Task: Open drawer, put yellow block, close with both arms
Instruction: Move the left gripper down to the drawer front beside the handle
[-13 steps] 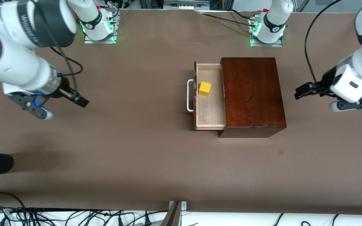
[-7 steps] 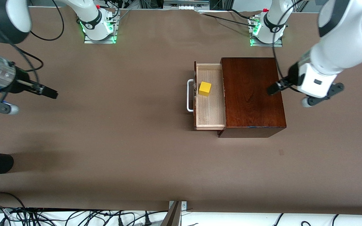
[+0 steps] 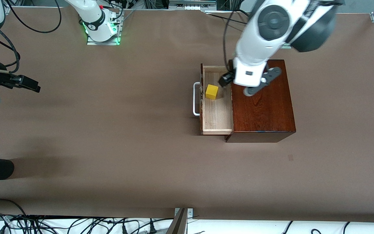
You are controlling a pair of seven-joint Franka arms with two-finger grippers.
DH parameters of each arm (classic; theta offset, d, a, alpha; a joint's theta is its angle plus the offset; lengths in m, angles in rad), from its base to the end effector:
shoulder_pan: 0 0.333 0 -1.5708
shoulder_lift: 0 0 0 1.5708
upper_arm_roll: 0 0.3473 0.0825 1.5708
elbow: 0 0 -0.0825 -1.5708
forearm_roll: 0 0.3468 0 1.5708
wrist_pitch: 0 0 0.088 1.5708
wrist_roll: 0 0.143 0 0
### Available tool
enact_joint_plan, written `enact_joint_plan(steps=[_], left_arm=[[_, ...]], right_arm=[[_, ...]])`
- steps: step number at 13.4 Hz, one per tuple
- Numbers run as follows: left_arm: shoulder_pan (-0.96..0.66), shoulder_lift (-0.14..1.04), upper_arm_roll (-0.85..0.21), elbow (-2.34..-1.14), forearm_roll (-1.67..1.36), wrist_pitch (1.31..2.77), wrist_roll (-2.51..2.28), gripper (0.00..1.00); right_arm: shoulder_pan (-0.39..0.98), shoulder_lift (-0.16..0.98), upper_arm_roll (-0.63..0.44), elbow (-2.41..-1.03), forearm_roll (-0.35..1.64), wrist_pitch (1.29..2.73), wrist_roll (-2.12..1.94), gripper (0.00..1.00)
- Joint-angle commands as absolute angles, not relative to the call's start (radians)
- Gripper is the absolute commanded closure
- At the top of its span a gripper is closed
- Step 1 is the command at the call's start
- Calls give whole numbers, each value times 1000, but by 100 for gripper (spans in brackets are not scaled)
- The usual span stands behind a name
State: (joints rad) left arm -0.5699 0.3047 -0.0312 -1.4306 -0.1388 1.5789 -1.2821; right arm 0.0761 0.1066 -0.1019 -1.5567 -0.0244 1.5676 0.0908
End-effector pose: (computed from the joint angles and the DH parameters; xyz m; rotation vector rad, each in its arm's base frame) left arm 0.4879 -0.3554 0.5108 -2.9015 -1.0488 0.3273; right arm 0.5455 -0.0147 0.5693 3.0947 -0.1789 -0.1457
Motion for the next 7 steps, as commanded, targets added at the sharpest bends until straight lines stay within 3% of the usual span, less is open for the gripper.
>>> enact_joint_plan(steps=[1,3,5,7], left_arm=[[-665,435,-14,-1307,-149,1555,-1431,85],[-712,515,-14,-1235,-147,1557,-1517,87],[-742,595,-12,-1149,-147,1559,-1595,100],[-767,679,-11,-1062,-146,1560,-1685,100]], right_arm=[[48,72,-63,-1577,-46,1585,68,0],[48,72,-63,-1575,-45,1582,67,0],[48,72,-63,-1568,-41,1577,67,0],[48,72,-64,-1563,-35,1575,67,0]])
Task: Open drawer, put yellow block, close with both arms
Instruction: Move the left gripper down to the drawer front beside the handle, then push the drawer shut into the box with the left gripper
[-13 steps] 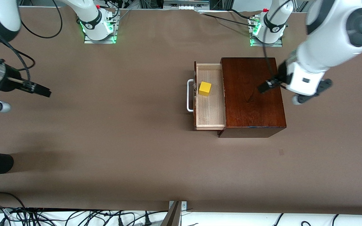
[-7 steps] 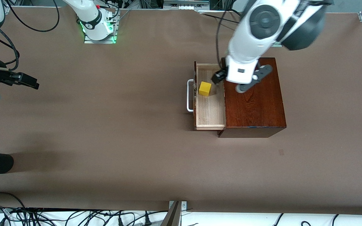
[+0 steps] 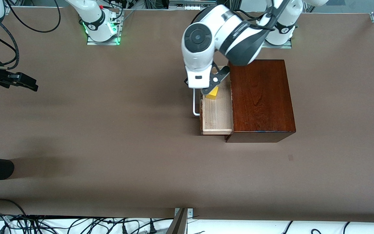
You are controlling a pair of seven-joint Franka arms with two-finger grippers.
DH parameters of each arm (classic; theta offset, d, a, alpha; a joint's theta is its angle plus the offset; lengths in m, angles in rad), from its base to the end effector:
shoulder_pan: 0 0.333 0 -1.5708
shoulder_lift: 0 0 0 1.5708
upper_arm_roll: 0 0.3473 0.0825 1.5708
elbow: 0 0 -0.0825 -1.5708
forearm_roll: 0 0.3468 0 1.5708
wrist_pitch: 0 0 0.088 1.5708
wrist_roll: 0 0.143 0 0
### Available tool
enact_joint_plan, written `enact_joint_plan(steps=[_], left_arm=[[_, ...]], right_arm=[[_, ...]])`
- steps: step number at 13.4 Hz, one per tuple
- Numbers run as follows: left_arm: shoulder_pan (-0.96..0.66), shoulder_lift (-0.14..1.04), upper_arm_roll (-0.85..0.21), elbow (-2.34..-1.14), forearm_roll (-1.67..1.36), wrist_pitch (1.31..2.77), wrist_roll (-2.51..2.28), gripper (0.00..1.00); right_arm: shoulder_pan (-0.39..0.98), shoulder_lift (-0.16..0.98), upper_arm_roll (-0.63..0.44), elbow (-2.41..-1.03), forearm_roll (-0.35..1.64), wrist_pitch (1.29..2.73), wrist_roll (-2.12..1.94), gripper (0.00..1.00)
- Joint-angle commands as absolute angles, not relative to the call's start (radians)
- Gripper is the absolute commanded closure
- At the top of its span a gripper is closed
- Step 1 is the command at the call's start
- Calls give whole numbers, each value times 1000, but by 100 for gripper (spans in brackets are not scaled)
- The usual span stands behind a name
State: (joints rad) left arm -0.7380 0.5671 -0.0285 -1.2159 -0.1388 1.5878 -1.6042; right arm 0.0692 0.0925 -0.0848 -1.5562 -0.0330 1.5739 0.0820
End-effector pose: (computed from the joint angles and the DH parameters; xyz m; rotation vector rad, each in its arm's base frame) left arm 0.4733 -0.4766 0.4336 -2.7307 -1.2468 0.3253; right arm 0.5433 -0.0111 0.5776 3.0927 -0.1489 -0.1132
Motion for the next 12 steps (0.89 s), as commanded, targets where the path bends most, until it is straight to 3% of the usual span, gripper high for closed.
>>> enact_joint_plan(steps=[1,6,12], left_arm=[[-782,705,-6,-1042,-143,1572,-1719,100],[-836,788,-2,-1045,-57,1699,-1845,100],[-854,848,-2,-1052,52,1703,-1870,100]], right_arm=[[48,72,-64,-1563,-34,1575,69,0],[48,77,-67,-1563,-26,1577,80,0],[51,77,-67,-1552,0,1575,86,0]])
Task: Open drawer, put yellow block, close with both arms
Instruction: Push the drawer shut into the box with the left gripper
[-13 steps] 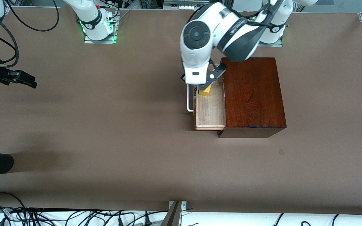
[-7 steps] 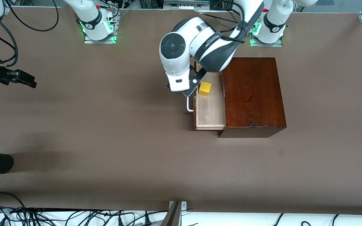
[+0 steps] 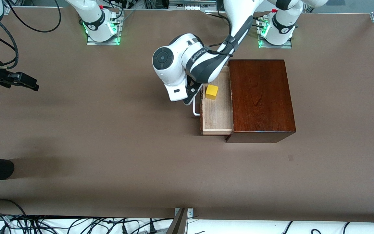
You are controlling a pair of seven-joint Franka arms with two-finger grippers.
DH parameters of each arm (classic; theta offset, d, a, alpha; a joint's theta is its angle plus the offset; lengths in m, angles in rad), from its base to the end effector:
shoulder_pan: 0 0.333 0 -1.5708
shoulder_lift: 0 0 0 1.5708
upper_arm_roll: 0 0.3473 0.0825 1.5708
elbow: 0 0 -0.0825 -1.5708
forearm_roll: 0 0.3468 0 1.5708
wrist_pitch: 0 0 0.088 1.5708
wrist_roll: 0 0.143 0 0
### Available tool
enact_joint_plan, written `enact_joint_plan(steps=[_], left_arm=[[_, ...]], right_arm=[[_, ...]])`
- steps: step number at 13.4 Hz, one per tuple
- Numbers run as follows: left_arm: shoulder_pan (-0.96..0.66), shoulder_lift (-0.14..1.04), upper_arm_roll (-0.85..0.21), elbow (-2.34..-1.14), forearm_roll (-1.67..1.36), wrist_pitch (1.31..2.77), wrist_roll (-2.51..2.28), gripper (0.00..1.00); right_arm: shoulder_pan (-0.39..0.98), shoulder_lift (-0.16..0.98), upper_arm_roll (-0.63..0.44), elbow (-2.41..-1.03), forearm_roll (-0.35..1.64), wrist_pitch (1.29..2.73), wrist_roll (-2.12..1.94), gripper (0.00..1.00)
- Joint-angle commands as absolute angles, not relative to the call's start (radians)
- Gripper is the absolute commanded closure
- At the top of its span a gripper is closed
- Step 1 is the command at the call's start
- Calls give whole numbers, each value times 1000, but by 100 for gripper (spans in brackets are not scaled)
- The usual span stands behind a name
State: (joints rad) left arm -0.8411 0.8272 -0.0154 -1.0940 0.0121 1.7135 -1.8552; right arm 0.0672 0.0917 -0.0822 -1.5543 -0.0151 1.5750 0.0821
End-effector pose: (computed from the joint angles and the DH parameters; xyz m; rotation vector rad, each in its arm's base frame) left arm 0.4767 -0.5424 0.3078 -2.5787 -1.4080 0.0654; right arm 0.5435 -0.0083 0.5788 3.1111 -0.1501 -0.1089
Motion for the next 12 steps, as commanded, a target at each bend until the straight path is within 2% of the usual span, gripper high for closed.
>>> enact_joint_plan(steps=[1,12], left_arm=[[-854,848,-2,-1058,61,1701,-1868,100],[-763,827,-2,-1098,81,1681,-1853,100]], right_arm=[[51,78,-66,-1548,-2,1575,86,0],[48,74,-75,-1548,2,1572,-56,0]])
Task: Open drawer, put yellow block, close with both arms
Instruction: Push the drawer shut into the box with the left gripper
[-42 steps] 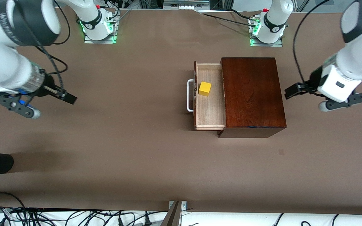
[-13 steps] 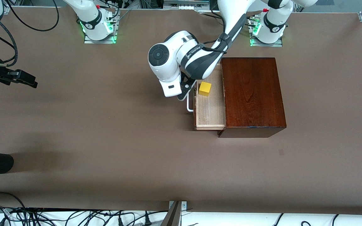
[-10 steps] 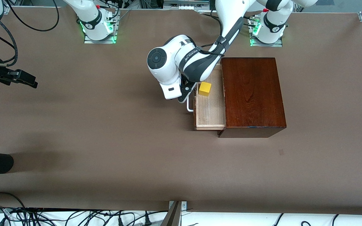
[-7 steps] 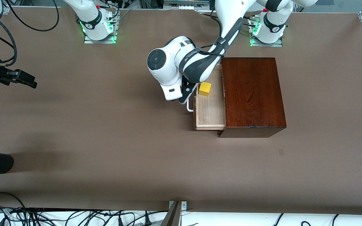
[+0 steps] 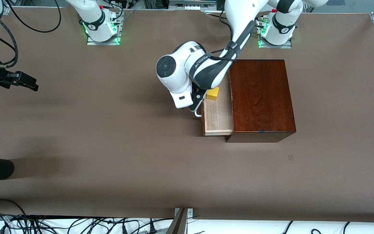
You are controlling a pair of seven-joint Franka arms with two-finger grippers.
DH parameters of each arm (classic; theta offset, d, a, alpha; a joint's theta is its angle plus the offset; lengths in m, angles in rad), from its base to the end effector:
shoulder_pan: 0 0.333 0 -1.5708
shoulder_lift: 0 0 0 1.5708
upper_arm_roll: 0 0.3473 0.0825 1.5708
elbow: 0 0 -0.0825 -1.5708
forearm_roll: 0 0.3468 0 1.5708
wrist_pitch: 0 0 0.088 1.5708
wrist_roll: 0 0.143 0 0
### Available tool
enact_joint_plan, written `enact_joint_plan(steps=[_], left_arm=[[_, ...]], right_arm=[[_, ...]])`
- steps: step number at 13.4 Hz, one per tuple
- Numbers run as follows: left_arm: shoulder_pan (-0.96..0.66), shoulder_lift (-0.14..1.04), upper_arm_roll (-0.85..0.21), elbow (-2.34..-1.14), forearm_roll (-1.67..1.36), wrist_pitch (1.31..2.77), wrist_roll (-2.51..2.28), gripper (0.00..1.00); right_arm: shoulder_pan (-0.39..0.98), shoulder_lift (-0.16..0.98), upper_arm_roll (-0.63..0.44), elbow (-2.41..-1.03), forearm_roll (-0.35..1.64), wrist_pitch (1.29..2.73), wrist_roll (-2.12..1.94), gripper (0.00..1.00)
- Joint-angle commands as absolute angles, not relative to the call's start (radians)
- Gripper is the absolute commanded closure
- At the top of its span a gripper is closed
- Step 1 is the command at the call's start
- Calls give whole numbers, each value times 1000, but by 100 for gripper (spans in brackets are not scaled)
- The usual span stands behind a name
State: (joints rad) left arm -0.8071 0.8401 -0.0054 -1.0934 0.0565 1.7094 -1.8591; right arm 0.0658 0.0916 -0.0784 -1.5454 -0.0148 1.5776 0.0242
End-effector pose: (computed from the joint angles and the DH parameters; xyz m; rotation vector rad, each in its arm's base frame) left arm 0.5022 -0.5178 0.2986 -2.5315 -1.4391 0.0043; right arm 0.5447 -0.0070 0.5829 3.1174 -0.0563 -0.0920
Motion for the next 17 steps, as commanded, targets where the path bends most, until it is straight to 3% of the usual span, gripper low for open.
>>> enact_joint_plan(steps=[1,17], left_arm=[[-759,825,-2,-1100,83,1660,-1853,100],[-654,698,-3,-1278,80,1635,-1655,100]], right_arm=[[48,74,-77,-1548,2,1569,-78,0],[48,81,-75,-1531,2,1571,-63,0]])
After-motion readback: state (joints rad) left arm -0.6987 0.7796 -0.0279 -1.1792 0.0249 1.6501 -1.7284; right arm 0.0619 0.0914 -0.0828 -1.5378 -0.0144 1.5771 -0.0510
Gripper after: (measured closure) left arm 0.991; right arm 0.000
